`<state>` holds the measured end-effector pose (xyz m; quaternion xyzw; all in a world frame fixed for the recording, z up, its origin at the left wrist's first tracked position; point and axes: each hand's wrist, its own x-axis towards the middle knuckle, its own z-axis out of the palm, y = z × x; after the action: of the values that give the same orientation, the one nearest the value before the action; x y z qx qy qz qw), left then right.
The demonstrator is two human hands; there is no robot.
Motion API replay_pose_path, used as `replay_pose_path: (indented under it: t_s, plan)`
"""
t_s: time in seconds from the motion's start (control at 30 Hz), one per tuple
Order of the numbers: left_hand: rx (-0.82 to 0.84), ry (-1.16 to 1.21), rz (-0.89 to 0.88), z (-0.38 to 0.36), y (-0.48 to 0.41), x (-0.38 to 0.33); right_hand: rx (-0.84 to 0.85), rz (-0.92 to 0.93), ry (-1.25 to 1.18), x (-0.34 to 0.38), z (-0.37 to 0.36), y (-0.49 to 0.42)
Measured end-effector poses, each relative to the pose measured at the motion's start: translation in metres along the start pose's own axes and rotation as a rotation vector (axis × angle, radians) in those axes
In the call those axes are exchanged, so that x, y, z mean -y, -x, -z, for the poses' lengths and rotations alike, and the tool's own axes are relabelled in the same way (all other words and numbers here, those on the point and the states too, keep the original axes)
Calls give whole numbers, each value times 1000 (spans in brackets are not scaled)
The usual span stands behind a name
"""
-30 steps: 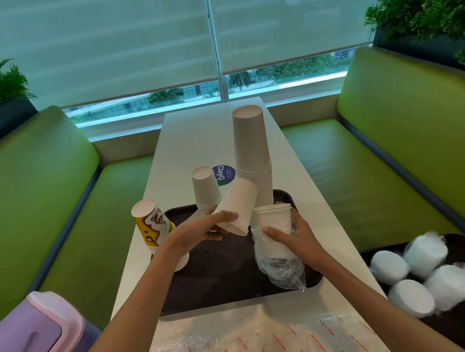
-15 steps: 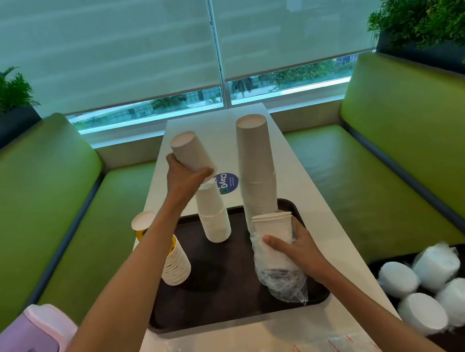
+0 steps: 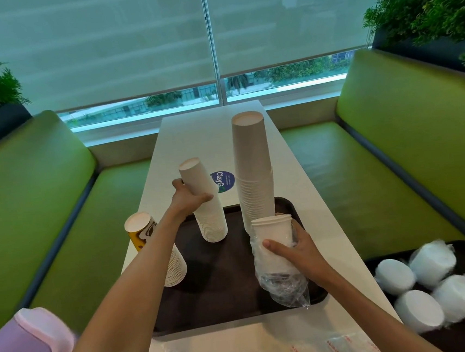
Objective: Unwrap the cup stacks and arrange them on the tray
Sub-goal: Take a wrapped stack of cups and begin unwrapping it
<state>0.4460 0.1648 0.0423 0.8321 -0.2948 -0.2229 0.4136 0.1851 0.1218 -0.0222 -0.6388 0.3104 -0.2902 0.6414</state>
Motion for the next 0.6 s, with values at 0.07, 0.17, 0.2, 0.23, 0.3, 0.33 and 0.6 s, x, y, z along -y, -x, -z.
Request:
replay_pose_path:
  t_s: [0.07, 0.17, 0.2, 0.23, 0.3, 0.33, 0.6]
  plan:
    - [35, -49, 24, 2, 3, 7, 9, -4, 5, -3, -3, -1]
    - [32, -118, 51, 6, 6, 11, 25, -8, 47, -4, -10, -2]
    - [27, -132, 58, 7, 6, 11, 29, -8, 65, -3, -13, -2]
    - [20, -137, 61, 8, 7, 10, 32, -6, 79, -2, -15, -2]
    - [8, -124, 57, 7, 8, 6, 40, 2, 94, 0, -16, -1]
    - [-1, -111, 53, 6, 10, 3, 39, 5, 102, 1, -16, -1]
    - [-414, 90, -357, -14, 61, -39, 41, -7, 131, 4, -11, 7]
